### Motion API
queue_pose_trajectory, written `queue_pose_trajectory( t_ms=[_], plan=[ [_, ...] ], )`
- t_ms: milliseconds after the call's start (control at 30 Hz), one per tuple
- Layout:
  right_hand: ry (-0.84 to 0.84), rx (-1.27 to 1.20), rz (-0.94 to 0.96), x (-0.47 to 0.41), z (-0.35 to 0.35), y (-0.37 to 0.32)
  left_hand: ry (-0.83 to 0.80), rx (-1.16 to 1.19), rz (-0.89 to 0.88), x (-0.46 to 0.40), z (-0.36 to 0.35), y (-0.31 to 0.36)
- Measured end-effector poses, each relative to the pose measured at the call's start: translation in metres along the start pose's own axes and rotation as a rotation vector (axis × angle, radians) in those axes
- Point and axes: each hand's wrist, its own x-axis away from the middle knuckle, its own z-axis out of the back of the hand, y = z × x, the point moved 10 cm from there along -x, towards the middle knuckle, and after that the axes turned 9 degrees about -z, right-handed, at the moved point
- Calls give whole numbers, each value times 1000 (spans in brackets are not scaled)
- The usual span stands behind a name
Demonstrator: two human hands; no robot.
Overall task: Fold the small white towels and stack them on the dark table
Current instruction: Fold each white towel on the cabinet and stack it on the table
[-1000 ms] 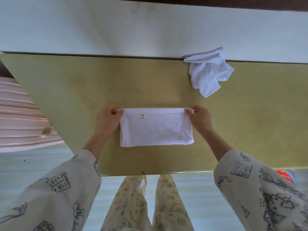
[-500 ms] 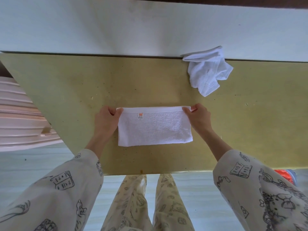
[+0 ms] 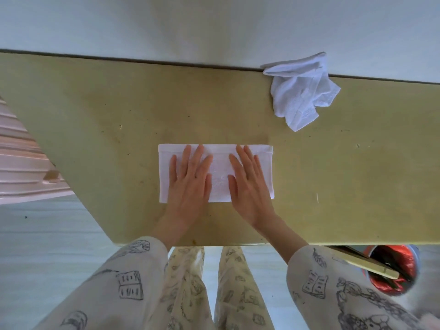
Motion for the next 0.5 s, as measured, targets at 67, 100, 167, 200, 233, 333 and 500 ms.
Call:
queue_pose_trajectory(
  t_ms=[67, 100, 167, 200, 233, 333, 500],
  plan=[
    [-33, 97, 38, -1, -16, 7, -43, -26, 2, -1, -10, -5],
    [-41, 154, 42, -3, -20, 14, -61, -61, -5, -1, -12, -7],
    [-60, 252, 46, -4, -22, 28, -77, -117, -7, 0, -12, -11],
    [-72, 281, 40, -4, -23, 33, -69, -133, -2, 0, -10, -14],
    [-81, 301, 30, -5, -23, 35, -58, -141, 3, 1, -7, -17],
    [-84, 346, 15, -5, -24, 37, -44, -152, -5, 5, -6, -23],
    [-108, 398, 7, -5, -26, 39, -21, -198, -24, 3, -4, -22]
  ],
)
